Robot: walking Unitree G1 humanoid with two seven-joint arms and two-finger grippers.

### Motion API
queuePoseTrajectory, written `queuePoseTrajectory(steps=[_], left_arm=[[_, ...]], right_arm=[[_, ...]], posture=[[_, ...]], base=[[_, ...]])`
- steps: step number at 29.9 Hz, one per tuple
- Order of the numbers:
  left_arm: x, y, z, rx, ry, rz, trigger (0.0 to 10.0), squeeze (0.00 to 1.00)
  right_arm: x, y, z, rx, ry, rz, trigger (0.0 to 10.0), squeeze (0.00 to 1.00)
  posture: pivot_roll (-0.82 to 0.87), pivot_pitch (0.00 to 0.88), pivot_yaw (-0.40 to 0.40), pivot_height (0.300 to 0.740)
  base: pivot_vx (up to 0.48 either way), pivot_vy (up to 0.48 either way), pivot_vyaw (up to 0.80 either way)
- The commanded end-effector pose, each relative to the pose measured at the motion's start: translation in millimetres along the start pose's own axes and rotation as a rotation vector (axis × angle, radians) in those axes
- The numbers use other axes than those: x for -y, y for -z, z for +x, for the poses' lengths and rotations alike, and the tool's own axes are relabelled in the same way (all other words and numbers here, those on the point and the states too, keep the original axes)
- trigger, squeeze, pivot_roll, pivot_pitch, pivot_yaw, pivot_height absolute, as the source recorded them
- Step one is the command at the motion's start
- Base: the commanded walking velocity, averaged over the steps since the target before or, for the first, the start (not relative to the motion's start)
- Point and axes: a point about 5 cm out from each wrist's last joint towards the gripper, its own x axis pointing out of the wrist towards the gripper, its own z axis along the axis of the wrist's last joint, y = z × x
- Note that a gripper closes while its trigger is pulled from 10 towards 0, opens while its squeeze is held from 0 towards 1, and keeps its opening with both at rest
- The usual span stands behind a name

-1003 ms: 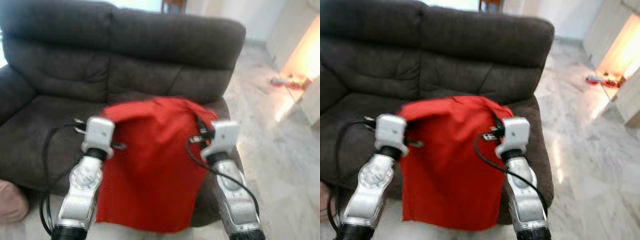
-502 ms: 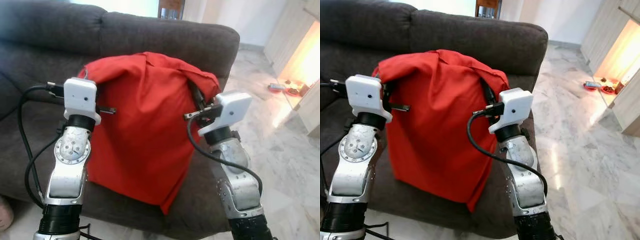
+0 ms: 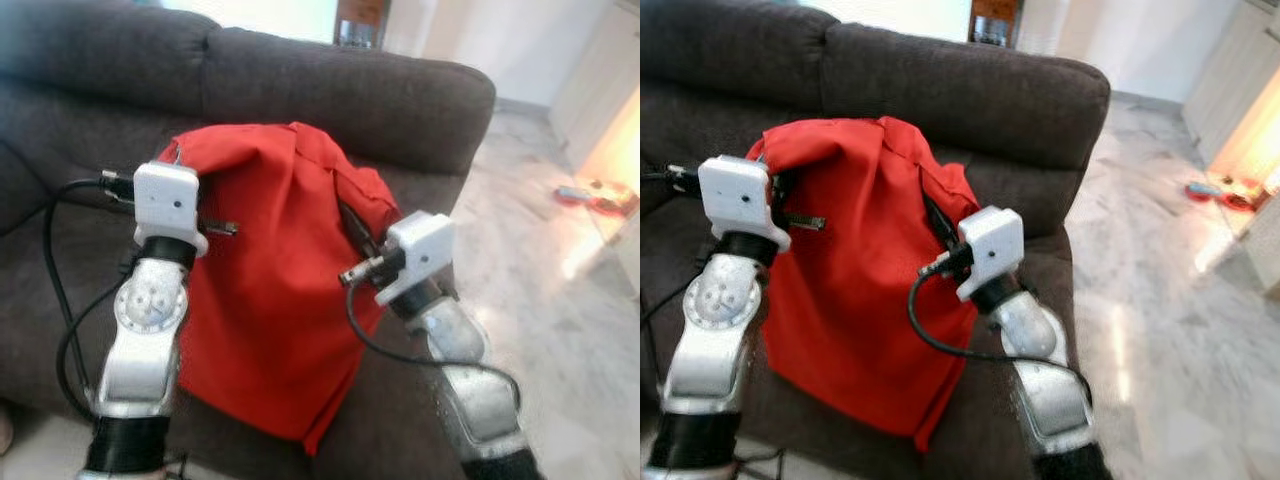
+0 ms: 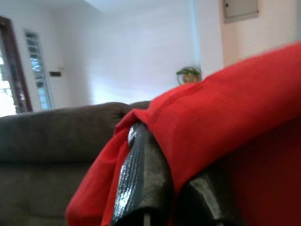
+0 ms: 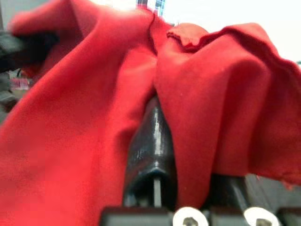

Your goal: Move the pillow to the sofa from floor

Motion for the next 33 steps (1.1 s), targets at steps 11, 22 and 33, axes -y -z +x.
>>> queuePoseTrajectory(steps=[11,22,33], left_arm=[[9.1,-10.6,1.5,0.071,0.061,0.0,10.0,0.0],[16.7,5.9,-4.9,-0.007,0.122,0.021,10.0,1.0],[19.5,5.7,-3.8,-0.004,0.142,0.025,10.0,1.0]], right_arm=[[-11.3,6.3,4.3,-0.033,-0.056,0.01,10.0,0.0],[-11.3,12.2,3.1,-0.065,-0.051,0.018,10.0,0.95],[-13.1,12.9,3.4,-0.065,-0.063,0.02,10.0,1.0]], posture=[[0.14,0.0,-0.1,0.74],[0.14,0.0,-0.1,0.74],[0.14,0.0,-0.1,0.74]], base=[[0.0,0.0,0.0],[0.0,0.0,0.0],[0.0,0.0,0.0]])
